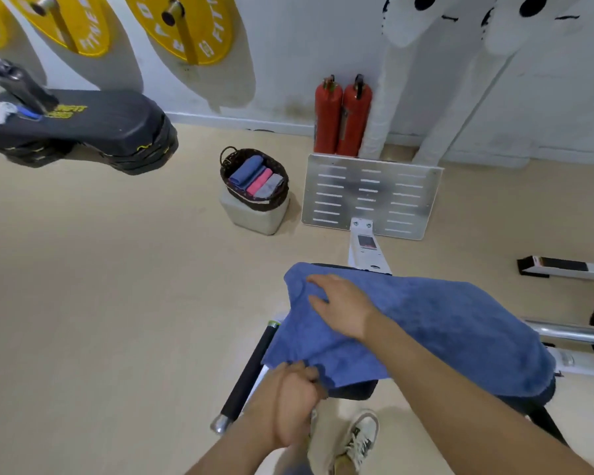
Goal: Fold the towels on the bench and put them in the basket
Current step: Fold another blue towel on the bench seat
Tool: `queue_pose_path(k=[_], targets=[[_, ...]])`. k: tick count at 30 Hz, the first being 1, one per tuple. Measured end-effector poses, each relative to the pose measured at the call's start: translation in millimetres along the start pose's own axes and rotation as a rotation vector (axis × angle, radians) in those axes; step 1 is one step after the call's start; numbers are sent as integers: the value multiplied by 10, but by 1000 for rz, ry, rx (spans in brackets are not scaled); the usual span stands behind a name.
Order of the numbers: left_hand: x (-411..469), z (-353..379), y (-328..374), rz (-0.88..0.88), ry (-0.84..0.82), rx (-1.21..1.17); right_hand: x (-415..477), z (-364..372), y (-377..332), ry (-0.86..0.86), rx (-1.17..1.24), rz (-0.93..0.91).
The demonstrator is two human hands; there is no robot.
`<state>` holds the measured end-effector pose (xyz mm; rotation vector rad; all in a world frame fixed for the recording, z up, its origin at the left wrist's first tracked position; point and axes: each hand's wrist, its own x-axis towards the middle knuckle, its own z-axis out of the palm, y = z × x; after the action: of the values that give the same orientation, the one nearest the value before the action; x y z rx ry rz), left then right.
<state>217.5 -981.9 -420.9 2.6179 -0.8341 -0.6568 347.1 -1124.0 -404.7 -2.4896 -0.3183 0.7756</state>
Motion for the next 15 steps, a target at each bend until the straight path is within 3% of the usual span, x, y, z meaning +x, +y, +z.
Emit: queue_pose_path(k=[3, 5, 7, 10, 15], targets=[[-35, 89, -172, -265, 302, -422, 394, 159, -182, -121, -122, 73], [-12, 145, -359, -526, 541, -506, 487, 261, -199, -178, -244, 123], [79, 168, -527, -688, 521, -565, 515, 341, -180, -138, -238, 152], [239, 116, -558, -796, 400, -729, 527, 364, -159, -63, -224, 163], [71, -60, -533, -924, 678, -812, 410, 409, -111, 78, -181, 115]])
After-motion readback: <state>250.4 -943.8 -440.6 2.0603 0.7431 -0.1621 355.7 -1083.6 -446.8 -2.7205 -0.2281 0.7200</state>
